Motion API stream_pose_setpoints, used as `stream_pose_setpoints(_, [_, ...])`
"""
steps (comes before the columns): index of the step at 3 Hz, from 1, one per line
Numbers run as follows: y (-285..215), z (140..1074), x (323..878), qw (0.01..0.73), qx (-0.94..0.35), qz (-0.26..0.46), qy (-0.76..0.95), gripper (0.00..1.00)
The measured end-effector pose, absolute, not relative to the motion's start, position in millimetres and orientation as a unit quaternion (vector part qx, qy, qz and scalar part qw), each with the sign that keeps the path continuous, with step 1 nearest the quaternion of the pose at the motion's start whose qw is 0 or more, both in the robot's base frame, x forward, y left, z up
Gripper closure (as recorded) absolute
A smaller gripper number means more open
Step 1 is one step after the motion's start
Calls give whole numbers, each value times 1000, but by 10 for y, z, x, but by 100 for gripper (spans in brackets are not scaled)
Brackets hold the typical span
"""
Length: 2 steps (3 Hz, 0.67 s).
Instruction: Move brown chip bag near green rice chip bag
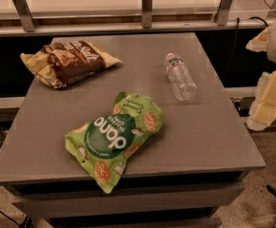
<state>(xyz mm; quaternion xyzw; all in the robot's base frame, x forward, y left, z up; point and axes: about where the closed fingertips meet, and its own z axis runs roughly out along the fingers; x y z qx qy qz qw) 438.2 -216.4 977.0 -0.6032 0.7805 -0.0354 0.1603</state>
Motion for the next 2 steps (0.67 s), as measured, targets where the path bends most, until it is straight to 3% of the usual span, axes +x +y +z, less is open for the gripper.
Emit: stream_pose_setpoints(2, [-2137, 9851, 4504, 179, -611, -36, 770, 0])
